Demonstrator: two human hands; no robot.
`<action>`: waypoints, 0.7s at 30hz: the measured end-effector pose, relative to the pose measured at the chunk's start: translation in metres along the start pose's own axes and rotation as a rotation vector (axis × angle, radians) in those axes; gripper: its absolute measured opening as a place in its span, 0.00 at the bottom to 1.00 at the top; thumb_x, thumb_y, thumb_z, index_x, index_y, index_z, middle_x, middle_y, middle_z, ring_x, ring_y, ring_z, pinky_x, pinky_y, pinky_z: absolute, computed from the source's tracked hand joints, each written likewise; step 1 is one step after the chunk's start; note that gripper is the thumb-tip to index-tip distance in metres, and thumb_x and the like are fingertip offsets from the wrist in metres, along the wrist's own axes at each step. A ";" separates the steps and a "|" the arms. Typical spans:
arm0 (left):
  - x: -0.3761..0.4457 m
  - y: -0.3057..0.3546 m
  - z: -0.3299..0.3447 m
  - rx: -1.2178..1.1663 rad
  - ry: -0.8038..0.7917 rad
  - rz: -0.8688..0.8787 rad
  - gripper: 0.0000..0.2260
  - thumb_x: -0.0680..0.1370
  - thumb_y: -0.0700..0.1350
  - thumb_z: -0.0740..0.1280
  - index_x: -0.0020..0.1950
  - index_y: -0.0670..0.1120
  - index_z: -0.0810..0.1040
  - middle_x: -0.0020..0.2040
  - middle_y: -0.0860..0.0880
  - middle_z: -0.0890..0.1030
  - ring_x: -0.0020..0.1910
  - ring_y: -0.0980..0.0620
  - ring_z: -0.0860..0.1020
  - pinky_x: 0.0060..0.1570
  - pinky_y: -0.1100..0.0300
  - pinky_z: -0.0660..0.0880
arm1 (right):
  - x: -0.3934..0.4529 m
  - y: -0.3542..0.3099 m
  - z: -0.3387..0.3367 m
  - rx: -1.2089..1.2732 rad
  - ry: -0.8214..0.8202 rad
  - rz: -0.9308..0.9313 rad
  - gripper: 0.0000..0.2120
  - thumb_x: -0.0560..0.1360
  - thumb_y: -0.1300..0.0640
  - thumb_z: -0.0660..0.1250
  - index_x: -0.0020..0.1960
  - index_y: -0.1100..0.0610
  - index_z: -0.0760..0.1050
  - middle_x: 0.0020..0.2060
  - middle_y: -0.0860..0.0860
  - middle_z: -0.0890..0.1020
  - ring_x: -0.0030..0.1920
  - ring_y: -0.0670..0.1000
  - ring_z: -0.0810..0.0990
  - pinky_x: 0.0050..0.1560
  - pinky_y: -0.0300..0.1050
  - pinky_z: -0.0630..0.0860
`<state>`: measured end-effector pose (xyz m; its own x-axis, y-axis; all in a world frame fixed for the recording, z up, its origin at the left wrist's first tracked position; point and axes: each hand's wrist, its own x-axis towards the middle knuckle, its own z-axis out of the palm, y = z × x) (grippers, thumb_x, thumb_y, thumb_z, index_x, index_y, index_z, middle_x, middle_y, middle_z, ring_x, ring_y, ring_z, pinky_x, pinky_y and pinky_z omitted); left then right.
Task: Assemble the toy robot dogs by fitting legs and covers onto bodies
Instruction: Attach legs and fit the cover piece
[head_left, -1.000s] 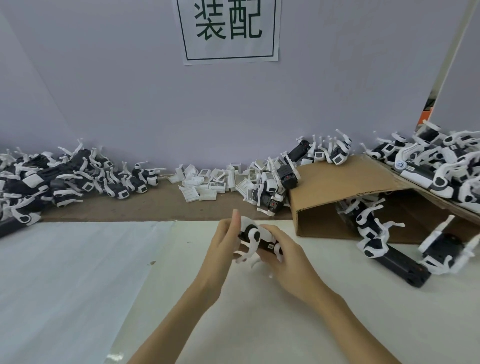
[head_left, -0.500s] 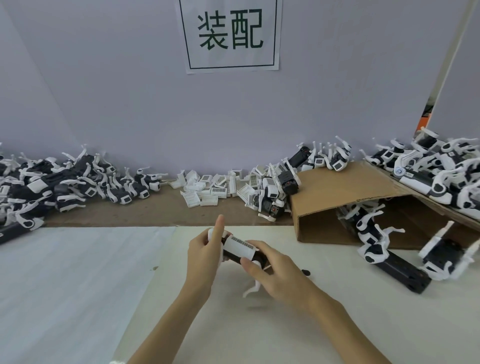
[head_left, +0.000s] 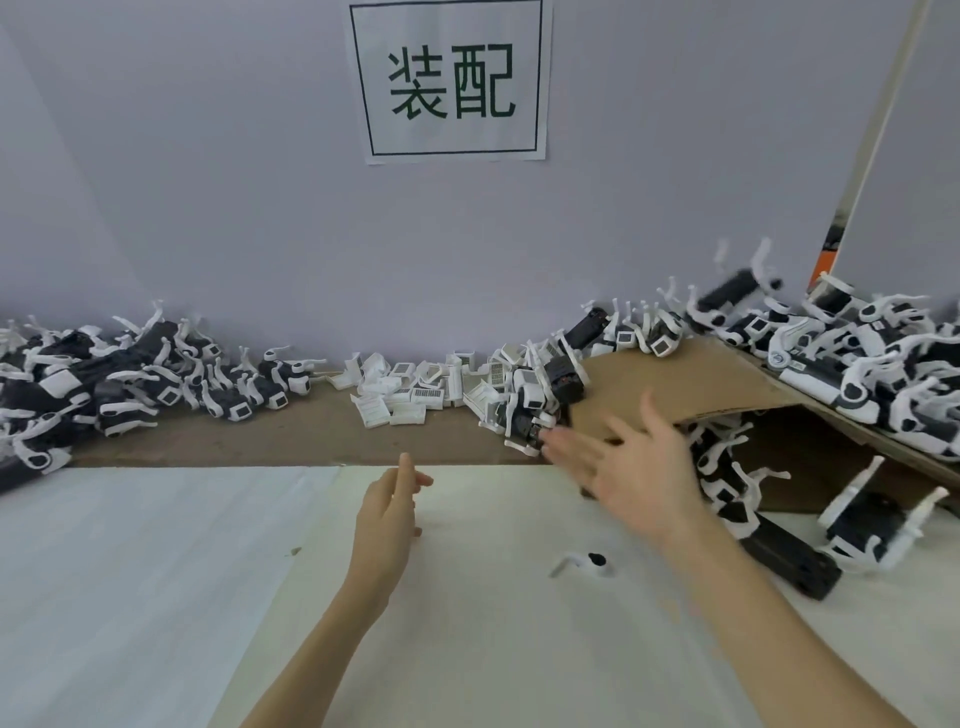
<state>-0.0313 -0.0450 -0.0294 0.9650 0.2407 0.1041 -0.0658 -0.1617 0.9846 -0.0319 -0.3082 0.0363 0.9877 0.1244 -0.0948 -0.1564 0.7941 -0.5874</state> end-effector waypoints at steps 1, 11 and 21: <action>0.001 -0.004 0.000 0.086 -0.011 0.039 0.19 0.87 0.58 0.59 0.50 0.49 0.84 0.56 0.49 0.80 0.53 0.49 0.80 0.52 0.51 0.79 | -0.002 0.015 -0.005 -0.012 -0.015 0.030 0.39 0.81 0.36 0.63 0.83 0.54 0.55 0.67 0.73 0.75 0.62 0.72 0.80 0.61 0.66 0.79; 0.033 -0.020 0.018 0.775 -0.042 0.152 0.10 0.85 0.49 0.65 0.61 0.45 0.79 0.60 0.46 0.77 0.64 0.44 0.72 0.60 0.51 0.73 | -0.001 0.073 -0.021 -0.062 -0.051 0.118 0.25 0.81 0.42 0.64 0.64 0.61 0.83 0.48 0.56 0.84 0.42 0.54 0.83 0.37 0.44 0.81; 0.126 0.003 0.119 0.782 -0.326 0.335 0.26 0.77 0.69 0.69 0.59 0.47 0.76 0.58 0.48 0.76 0.55 0.49 0.78 0.56 0.52 0.77 | 0.015 0.077 -0.031 -0.057 0.004 0.104 0.22 0.79 0.44 0.65 0.55 0.62 0.86 0.38 0.56 0.80 0.32 0.52 0.77 0.27 0.42 0.71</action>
<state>0.1207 -0.1291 -0.0296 0.9582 -0.1987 0.2058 -0.2792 -0.8060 0.5219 -0.0296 -0.2641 -0.0352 0.9661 0.2019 -0.1611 -0.2583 0.7419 -0.6188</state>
